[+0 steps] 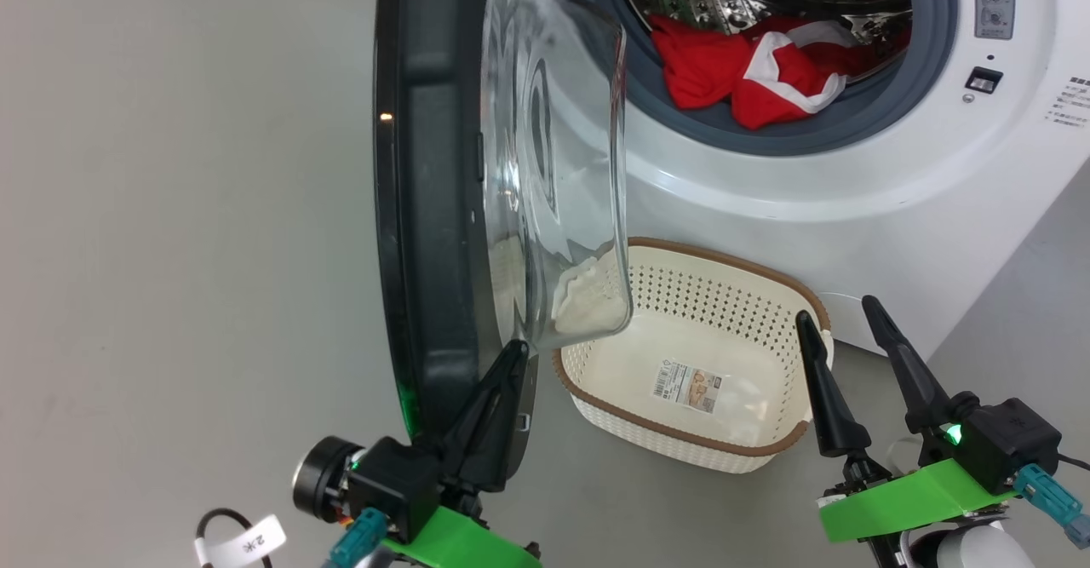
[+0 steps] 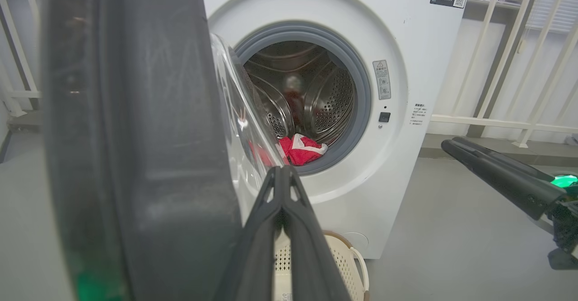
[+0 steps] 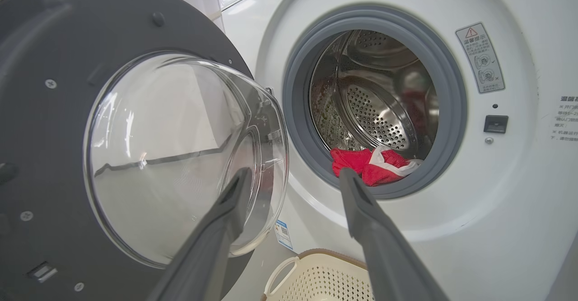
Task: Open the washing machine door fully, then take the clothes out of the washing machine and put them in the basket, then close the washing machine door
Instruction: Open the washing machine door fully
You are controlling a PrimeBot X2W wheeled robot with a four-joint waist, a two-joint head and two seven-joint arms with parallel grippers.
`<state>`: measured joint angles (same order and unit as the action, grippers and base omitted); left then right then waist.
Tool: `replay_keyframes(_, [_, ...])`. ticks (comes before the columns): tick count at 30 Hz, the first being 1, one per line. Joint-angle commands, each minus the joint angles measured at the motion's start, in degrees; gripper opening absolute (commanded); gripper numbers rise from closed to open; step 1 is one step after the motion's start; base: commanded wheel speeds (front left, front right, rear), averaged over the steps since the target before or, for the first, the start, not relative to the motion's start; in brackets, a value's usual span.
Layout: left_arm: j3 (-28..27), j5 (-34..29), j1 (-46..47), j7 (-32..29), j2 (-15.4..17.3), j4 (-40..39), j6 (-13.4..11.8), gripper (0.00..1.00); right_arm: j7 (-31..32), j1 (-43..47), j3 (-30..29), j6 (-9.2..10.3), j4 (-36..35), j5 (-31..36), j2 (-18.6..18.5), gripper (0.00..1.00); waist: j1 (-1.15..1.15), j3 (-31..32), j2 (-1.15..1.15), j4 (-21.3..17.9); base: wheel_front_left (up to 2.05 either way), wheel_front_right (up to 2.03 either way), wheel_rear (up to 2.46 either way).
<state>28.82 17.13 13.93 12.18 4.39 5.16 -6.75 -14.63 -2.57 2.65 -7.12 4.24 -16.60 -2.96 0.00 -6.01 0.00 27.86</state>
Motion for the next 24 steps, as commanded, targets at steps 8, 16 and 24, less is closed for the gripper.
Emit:
replay_keyframes(8, [-4.5, 0.9, -0.4, 0.4, 2.4, -0.8, -2.4, 0.0, -0.3, -0.7, 1.4, -0.36, -1.7, 0.5, 0.1, 1.0, 0.0, -0.2, 0.0, 1.6, 0.0, 0.0, 0.0])
replay_keyframes(16, [-7.1, 1.5, -0.4, 0.8, 3.9, -0.7, -3.7, 0.0, 0.0, -0.7, 1.6, -0.36, -2.0, 0.7, 0.1, 1.0, 0.0, -0.5, 0.0, 2.2, 0.0, 0.0, 0.0])
replay_keyframes(24, [-10.3, 2.1, 0.3, 1.5, 5.5, 0.3, -5.2, 0.0, 0.7, -0.8, 1.7, -0.36, -2.7, 1.2, 0.1, 1.0, 0.0, -1.1, 0.0, 2.3, 0.0, 0.0, 0.0])
